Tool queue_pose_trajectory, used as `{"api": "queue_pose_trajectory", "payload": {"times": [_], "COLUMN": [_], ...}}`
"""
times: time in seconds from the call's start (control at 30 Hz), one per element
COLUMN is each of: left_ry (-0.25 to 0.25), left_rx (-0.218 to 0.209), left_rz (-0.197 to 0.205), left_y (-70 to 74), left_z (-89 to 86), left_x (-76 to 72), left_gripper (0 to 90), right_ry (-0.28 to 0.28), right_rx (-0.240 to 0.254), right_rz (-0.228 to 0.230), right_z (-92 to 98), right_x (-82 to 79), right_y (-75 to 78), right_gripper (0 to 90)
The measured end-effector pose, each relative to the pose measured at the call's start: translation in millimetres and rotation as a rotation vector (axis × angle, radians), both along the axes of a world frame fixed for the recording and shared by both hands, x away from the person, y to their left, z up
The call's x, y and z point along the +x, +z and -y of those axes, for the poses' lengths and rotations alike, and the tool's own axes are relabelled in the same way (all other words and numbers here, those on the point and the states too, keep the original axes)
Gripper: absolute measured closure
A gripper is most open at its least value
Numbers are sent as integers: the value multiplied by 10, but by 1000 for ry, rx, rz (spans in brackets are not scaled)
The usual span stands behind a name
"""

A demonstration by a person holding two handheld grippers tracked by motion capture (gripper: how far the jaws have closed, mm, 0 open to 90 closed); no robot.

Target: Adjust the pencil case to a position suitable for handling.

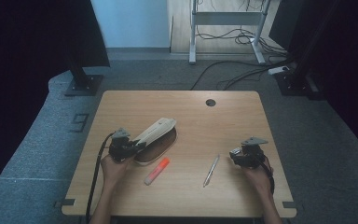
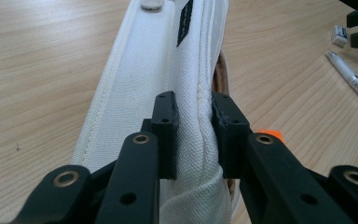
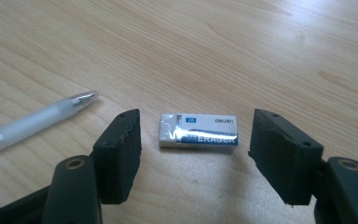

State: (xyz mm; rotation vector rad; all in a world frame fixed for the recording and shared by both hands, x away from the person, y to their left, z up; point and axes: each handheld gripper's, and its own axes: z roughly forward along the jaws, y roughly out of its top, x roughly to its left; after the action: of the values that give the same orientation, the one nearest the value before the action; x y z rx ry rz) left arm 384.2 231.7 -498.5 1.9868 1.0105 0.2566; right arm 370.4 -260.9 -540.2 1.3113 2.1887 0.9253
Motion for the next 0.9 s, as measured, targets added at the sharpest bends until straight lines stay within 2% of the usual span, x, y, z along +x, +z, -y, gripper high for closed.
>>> {"api": "queue_pose_trajectory", "payload": {"times": [0.17,0.23,0.33,0.63,0.9], "left_ry": [-3,-4,-5,-8,-6], "left_rx": [1,3,4,5,-1], "left_rz": [1,1,2,3,2], "left_y": [3,2,1,-2,-2], "left_z": [-5,-5,-2,-4,-10], "left_x": [-2,-3,-5,-6,-4], "left_gripper": [732,732,732,731,732], "right_ry": [-9,-11,-9,-36,-11], "right_rx": [15,30,32,31,58], "right_rz": [-27,-24,-23,-39,-17], "right_z": [1,7,8,-16,-39], "right_x": [51,55,58,58,20], "right_y": [-66,-74,-67,-48,90], "right_gripper": [381,394,469,475,476]}}
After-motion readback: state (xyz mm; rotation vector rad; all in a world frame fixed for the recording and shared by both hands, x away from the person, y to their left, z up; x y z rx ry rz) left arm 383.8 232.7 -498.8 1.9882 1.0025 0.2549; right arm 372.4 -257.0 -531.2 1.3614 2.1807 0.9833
